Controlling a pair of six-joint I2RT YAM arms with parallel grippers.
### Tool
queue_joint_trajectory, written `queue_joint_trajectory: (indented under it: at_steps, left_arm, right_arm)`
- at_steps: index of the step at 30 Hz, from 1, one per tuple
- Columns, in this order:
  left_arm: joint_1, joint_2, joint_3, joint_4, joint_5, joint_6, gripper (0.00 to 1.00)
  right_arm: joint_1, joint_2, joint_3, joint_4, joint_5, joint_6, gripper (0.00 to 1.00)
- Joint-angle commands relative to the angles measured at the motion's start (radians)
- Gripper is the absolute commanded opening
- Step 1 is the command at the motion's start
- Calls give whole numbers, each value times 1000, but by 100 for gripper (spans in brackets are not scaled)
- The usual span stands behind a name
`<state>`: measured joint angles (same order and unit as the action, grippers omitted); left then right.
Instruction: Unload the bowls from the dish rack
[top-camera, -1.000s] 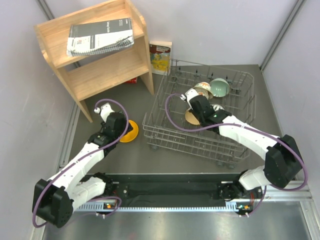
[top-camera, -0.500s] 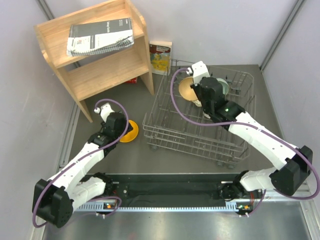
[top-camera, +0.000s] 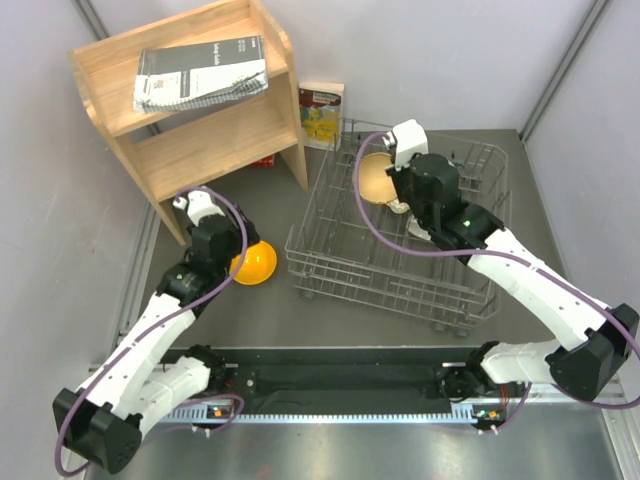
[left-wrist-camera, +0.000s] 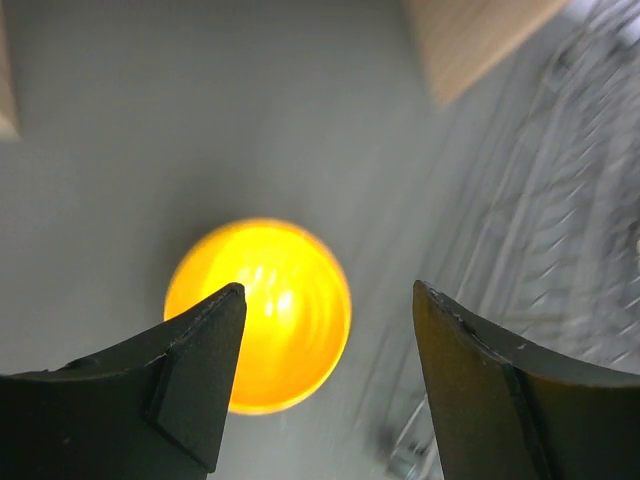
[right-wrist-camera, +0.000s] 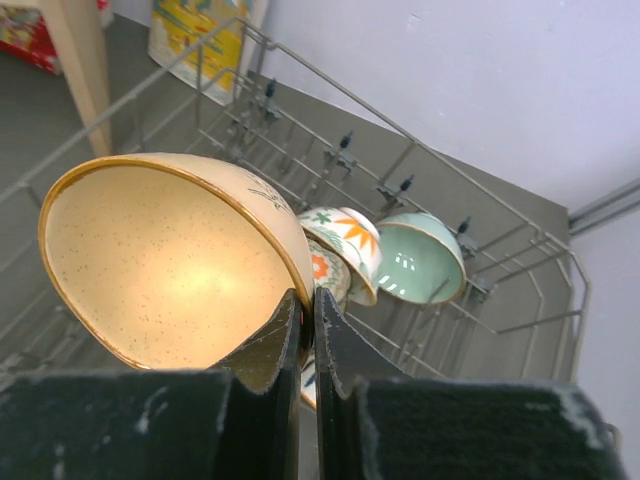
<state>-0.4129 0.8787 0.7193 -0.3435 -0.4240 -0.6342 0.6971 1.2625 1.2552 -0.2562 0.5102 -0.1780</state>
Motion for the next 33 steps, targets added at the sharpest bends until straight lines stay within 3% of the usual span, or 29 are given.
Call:
queue_joint_trajectory:
  at_steps: [1, 8, 12, 33]
  left_arm:
    - [2, -9, 127, 83, -62, 123, 73]
    - [3, 20, 111, 387, 365, 237, 73]
    - [3, 123, 184, 380, 553, 274, 65]
    - [-26, 193, 238, 356, 781, 249, 64]
  right_arm:
    - [-10, -51, 78, 58, -84, 98, 0]
    - [-39, -63, 7, 78, -346, 259, 0]
    - [-38, -26, 12, 84, -435, 255, 0]
    - [8, 170, 107, 84, -424, 259, 0]
